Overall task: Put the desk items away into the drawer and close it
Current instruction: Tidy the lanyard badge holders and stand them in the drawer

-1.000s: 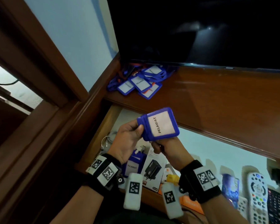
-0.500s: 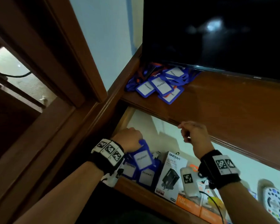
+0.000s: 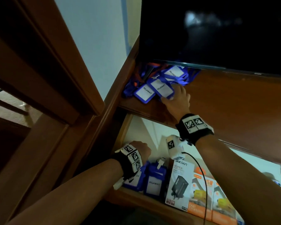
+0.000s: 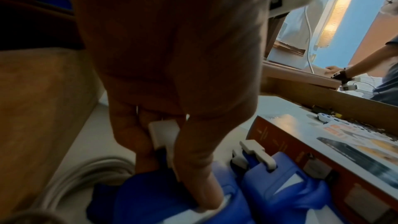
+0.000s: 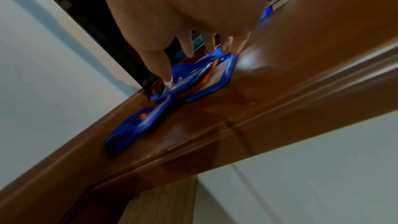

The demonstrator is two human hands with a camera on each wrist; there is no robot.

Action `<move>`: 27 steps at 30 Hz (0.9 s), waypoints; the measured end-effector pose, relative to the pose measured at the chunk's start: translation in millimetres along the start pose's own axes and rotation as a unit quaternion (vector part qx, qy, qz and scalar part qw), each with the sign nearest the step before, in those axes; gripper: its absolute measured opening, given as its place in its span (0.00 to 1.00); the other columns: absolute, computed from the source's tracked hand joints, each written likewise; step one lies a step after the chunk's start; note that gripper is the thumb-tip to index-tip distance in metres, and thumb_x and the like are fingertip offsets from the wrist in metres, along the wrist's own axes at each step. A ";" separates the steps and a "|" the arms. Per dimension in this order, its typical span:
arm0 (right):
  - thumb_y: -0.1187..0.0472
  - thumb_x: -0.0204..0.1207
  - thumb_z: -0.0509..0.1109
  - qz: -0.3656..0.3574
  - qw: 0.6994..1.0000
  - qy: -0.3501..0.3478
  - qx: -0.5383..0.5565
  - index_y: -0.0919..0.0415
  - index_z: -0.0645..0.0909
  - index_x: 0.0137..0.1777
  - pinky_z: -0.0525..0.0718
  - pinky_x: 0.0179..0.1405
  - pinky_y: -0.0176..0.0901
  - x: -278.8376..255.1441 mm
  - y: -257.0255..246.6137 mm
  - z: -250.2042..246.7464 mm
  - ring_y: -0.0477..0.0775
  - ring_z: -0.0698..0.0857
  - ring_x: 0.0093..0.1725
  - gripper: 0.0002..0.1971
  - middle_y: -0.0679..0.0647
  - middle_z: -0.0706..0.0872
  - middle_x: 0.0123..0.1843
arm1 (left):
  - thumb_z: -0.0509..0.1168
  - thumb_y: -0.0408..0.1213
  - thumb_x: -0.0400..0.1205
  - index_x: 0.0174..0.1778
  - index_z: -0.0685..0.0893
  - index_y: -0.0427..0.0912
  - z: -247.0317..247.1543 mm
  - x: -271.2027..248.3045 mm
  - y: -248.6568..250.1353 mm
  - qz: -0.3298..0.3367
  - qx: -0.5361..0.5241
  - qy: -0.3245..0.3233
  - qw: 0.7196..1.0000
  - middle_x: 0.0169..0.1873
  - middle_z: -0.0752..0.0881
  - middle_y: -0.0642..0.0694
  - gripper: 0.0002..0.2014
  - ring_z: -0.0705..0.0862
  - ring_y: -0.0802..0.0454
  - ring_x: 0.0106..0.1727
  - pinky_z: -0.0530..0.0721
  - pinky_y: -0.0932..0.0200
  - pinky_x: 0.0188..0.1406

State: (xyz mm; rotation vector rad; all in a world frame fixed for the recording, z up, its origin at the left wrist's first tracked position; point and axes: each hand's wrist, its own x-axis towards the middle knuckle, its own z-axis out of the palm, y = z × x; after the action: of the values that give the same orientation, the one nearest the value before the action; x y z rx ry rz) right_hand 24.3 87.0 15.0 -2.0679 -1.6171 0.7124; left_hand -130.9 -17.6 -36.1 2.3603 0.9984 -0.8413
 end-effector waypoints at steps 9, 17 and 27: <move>0.50 0.72 0.74 0.007 0.997 0.052 -0.052 0.57 0.70 0.70 0.68 0.69 0.65 13.6 -1.0 19.9 0.61 0.64 0.76 0.28 0.54 0.68 0.78 | 0.67 0.36 0.77 0.48 0.85 0.39 18.5 12.3 -1.0 -0.024 -0.016 -0.015 0.999 0.49 0.87 0.39 0.07 0.86 0.40 0.48 0.78 0.53 0.43; 0.56 0.72 0.73 -0.038 0.993 0.089 -0.068 0.57 0.74 0.66 0.68 0.65 0.59 7.1 0.2 6.4 0.59 0.71 0.69 0.23 0.55 0.77 0.67 | 0.70 0.39 0.74 0.58 0.78 0.42 19.1 8.3 -7.0 -0.063 -0.113 0.022 0.991 0.54 0.82 0.41 0.18 0.83 0.42 0.53 0.83 0.49 0.51; 0.71 0.78 0.60 -0.123 0.986 0.109 -0.041 0.69 0.82 0.59 0.70 0.39 0.40 -1.5 12.8 -30.4 0.62 0.83 0.44 0.13 0.64 0.85 0.41 | 0.70 0.48 0.76 0.62 0.75 0.48 -10.3 -4.3 -6.7 -0.127 -0.349 0.127 0.920 0.62 0.75 0.48 0.21 0.79 0.50 0.60 0.78 0.52 0.62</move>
State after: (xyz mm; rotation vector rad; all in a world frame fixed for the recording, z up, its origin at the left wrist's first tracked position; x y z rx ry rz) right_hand 52.7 82.1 31.2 -1.8795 -1.7567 0.3297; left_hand -134.5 -9.3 -26.8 1.7601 1.4434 -0.1847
